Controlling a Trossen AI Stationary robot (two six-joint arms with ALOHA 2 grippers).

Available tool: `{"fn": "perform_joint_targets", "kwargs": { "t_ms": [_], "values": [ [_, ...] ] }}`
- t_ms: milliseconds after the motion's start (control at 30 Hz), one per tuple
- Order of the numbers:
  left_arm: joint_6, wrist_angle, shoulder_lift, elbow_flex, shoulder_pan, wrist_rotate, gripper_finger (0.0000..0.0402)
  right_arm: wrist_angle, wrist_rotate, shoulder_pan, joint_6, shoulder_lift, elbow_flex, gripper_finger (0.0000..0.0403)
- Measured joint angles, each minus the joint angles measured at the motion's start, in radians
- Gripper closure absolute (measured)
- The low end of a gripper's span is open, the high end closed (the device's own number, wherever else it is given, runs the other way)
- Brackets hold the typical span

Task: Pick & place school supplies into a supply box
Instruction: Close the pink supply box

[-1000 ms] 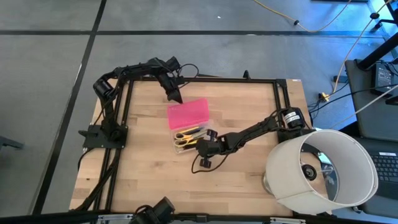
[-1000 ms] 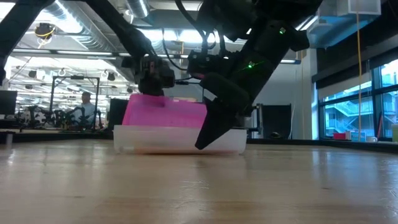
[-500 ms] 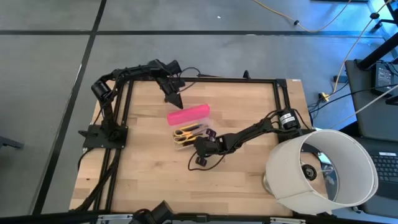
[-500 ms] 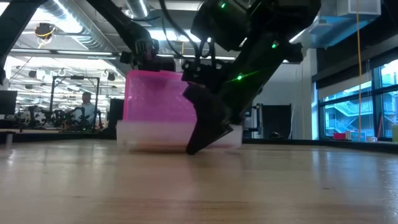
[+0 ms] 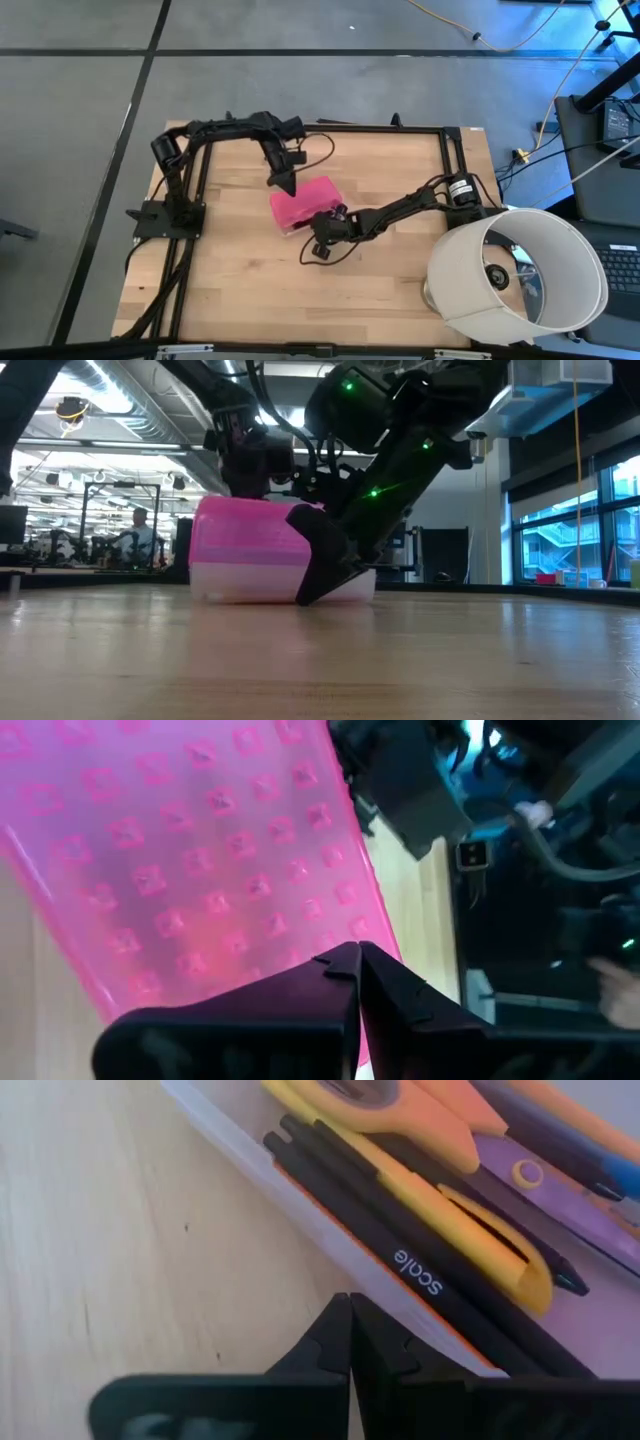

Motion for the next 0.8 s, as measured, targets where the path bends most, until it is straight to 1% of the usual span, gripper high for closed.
{"fn": "perform_joint_targets", "kwargs": {
  "t_ms": [100,200,300,367,467,533,667,800],
  "values": [
    [-0.001,0.000,0.000,0.000,-0.036,-0.039,0.0400,-0.004,-0.028,-0.001,0.000,-0.001,0.001,0.0399],
    [-0.017,0.000,0.000,0.000,-0.054,-0.041,0.0400,-0.063,-0.109,-0.001,-0.003,-0.002,0.032,0.0396],
    [-0.038,0.002,0.000,0.001,-0.061,-0.058,0.0400,-0.171,-0.172,0.003,-0.032,-0.001,0.087,0.0394],
    [-0.056,0.004,-0.001,0.001,-0.069,-0.109,0.0400,-0.270,-0.205,0.007,-0.058,-0.001,0.129,0.0393],
    [-0.066,0.004,-0.001,0.001,-0.081,-0.191,0.0400,-0.406,-0.225,0.012,-0.124,0.001,0.184,0.0393],
    [-0.069,0.004,-0.001,0.001,-0.082,-0.195,0.0400,-0.458,-0.243,0.015,-0.165,0.001,0.214,0.0392],
    [-0.113,-0.004,-0.006,0.002,-0.079,-0.195,0.0400,-0.500,-0.363,0.015,-0.246,0.000,0.262,0.0394],
    [-0.172,0.000,-0.025,0.002,-0.088,-0.207,0.0400,-0.518,-0.538,0.016,-0.339,-0.033,0.267,0.0398]
  ]
}}
